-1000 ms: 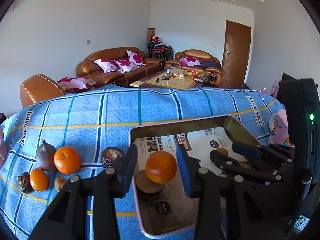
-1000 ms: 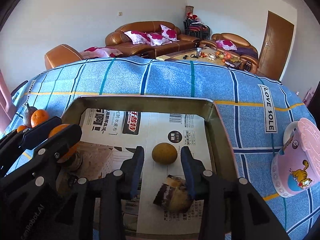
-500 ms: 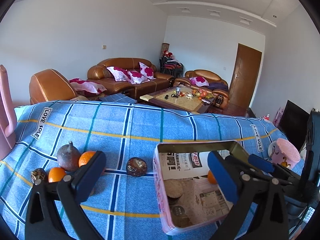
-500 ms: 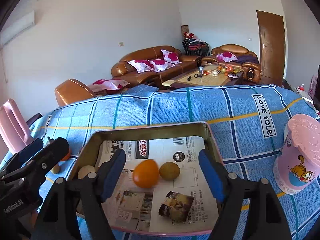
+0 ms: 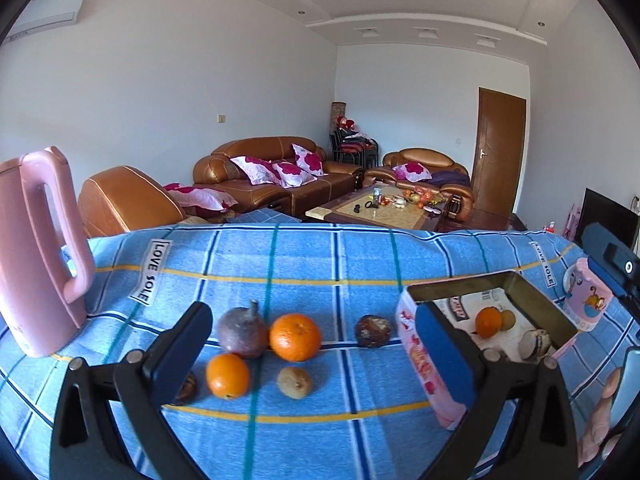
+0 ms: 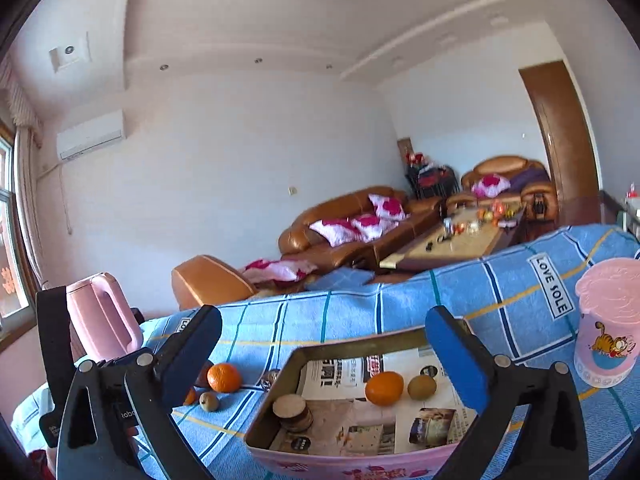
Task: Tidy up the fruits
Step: 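Move both open tools back toward the remaining fruits on the bed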
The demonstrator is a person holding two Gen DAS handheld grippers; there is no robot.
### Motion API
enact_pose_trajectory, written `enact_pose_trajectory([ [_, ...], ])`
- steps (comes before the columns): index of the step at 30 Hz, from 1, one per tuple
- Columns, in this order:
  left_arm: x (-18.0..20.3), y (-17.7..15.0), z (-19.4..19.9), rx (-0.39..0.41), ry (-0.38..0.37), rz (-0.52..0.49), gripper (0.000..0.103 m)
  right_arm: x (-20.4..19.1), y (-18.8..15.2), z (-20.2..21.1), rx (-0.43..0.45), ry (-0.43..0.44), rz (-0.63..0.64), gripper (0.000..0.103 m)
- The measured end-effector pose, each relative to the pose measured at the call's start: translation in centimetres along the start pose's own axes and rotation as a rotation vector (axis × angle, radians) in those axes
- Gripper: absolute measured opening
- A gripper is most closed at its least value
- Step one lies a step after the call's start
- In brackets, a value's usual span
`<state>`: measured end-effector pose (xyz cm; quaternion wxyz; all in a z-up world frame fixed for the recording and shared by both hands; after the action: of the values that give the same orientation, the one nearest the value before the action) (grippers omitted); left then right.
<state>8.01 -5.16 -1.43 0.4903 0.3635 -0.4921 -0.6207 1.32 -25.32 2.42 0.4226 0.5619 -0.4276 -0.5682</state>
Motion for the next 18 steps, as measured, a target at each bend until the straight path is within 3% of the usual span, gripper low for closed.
enact_pose_trajectory([
  [3, -3.3, 0.2, 0.1, 0.010, 0.048, 0.001, 0.103, -1.8, -0.3, -0.8, -0.043, -0.037, -0.004, 0.102],
  [8, -8.7, 0.1, 0.1, 0.011, 0.096, 0.052, 0.103, -6.0, 1.5, -0.2, 0.124, -0.008, -0.060, 0.102],
  [11, -10.9, -0.2, -0.1, 0.000, 0.135, 0.040, 0.103, -7.6, -0.2, -2.7, 0.048, -0.070, -0.034, 0.102],
  [14, -12.9, -0.2, -0.2, -0.009, 0.199, 0.016, 0.103, -8.9, -3.0, -5.3, -0.058, -0.079, -0.053, 0.102],
  [18, -15.2, -0.8, -0.8, -0.064, 0.207, 0.089, 0.103, -10.2, -6.4, -7.5, -0.215, -0.092, 0.029, 0.102],
])
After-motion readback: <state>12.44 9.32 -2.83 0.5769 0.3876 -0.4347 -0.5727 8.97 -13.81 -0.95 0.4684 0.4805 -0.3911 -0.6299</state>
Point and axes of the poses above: each gripper's, at about its wrist camera, not at the fingertips, and z roughly against the way its jaws point, x to its right, y to its top, the point moved 10 cm from there along -z, roughly the way its jaws point, and after that the axes turned 9 degrees about x, right-handed, at the moved point
